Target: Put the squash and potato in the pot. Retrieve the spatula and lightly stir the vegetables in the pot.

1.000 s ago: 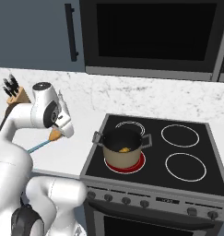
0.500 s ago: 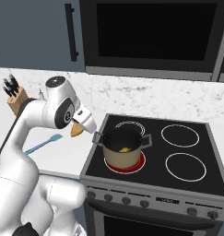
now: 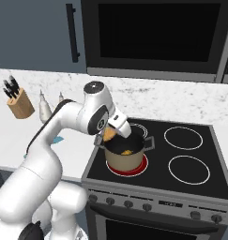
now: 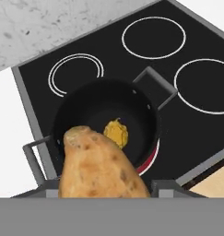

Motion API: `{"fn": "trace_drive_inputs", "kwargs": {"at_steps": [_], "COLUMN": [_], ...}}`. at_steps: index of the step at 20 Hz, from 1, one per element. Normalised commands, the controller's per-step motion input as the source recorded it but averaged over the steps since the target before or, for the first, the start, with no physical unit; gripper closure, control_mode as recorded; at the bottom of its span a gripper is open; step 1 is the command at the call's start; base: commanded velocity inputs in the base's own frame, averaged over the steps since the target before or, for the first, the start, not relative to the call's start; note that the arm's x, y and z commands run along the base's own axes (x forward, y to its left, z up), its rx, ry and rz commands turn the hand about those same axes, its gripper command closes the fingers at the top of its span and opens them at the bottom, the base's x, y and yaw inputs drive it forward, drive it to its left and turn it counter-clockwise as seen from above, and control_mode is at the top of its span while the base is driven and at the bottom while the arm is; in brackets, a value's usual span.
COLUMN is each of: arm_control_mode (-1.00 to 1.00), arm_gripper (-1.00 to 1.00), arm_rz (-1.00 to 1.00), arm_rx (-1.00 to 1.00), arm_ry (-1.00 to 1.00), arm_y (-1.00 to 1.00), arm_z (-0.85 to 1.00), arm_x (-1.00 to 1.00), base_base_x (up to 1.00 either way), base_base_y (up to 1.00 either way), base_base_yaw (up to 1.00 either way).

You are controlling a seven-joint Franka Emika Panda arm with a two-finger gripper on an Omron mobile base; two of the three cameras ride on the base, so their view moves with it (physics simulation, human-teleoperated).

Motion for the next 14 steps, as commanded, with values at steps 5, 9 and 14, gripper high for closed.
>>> {"fn": "trace_drive_inputs", "kwargs": {"at_steps": [5, 9, 14], "arm_control_mode": [-1.00, -1.00, -1.00], "arm_gripper": [1.00, 1.00, 1.00], "arm_rz": [0.00, 0.00, 0.00], "arm_rx": [-0.04, -0.02, 0.00], "arm_ry": [0.00, 0.00, 0.00], "arm_y": [-0.31, 0.05, 0.04], "arm_z": [-0.29, -0.67, -0.68], "arm_x": [0.23, 0.41, 0.64], "base_base_x": [0.00, 0.00, 0.00], "base_base_y": [0.00, 0.00, 0.00], "base_base_yaw": [0.00, 0.00, 0.00]}}
